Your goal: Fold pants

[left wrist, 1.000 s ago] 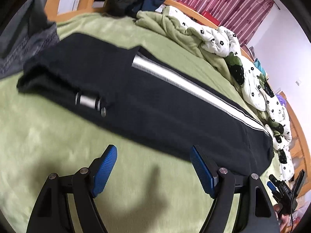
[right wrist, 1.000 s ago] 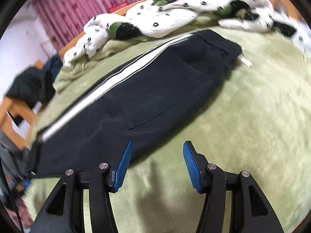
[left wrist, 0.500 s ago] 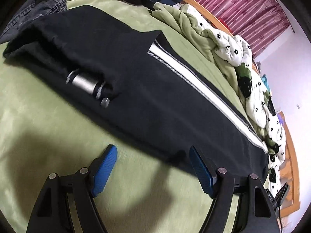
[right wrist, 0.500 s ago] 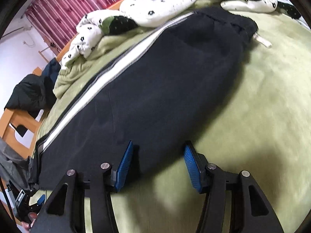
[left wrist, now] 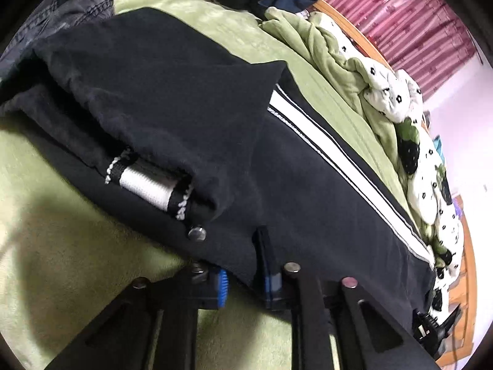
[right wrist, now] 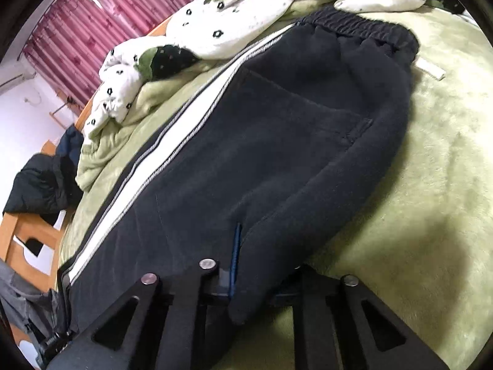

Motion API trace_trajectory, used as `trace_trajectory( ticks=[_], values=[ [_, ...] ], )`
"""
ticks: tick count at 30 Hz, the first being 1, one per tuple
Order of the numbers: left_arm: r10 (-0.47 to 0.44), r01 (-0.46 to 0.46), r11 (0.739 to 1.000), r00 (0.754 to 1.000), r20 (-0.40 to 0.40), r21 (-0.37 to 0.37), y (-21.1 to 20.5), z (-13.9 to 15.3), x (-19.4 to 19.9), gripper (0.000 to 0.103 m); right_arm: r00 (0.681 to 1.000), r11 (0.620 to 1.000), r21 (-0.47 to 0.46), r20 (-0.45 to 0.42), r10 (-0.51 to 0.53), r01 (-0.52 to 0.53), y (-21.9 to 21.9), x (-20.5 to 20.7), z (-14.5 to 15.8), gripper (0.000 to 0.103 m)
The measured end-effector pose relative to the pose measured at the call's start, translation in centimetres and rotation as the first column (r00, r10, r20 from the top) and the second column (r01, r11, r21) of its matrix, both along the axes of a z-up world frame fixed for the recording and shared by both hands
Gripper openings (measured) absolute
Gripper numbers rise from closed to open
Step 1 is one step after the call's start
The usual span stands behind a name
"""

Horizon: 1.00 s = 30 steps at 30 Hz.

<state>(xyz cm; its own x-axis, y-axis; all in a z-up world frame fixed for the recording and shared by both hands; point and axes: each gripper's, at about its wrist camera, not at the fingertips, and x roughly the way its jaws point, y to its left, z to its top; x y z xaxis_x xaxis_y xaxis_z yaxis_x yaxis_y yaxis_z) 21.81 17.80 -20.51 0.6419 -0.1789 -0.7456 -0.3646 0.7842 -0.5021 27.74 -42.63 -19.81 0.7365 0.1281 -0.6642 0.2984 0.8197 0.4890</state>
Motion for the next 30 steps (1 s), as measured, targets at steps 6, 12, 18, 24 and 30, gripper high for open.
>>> trace_trajectory(
  ticks=[6, 12, 18, 24, 30],
  values=[
    [-0.006, 0.007, 1.000, 1.000, 0.019, -0.021, -0.3, 1.6, -2.3, 0.007, 0.999, 0.997, 0.071, 0.049, -0.015, 0.012, -1.3, -3.1, 1.7, 0.006],
    [-0.100, 0.099, 0.992, 0.995, 0.010, 0.079, -3.4, 3.2, -6.7, 0.007, 0.998, 1.000, 0.008, 0.060, -0.004, 0.003, -2.8, -8.4, 3.5, 0.004],
    [-0.187, 0.184, 0.981, 0.981, 0.044, 0.062, -5.6, 4.1, -12.1, 0.007, 0.999, 0.998, -0.057, 0.040, -0.003, 0.006, -5.6, -15.5, 4.7, 0.004],
    [-0.214, 0.214, 0.976, 0.977, 0.005, 0.045, -7.2, 2.0, -16.1, 0.008, 0.999, 0.999, -0.037, -0.017, -0.041, 0.040, -7.7, -19.0, 3.5, 0.004],
    [-0.204, 0.205, 0.978, 0.978, -0.039, 0.032, -6.4, 1.7, -16.6, 0.027, 0.997, 0.994, -0.105, -0.063, -0.043, 0.036, -7.1, -19.9, 3.1, 0.015]
  ],
)
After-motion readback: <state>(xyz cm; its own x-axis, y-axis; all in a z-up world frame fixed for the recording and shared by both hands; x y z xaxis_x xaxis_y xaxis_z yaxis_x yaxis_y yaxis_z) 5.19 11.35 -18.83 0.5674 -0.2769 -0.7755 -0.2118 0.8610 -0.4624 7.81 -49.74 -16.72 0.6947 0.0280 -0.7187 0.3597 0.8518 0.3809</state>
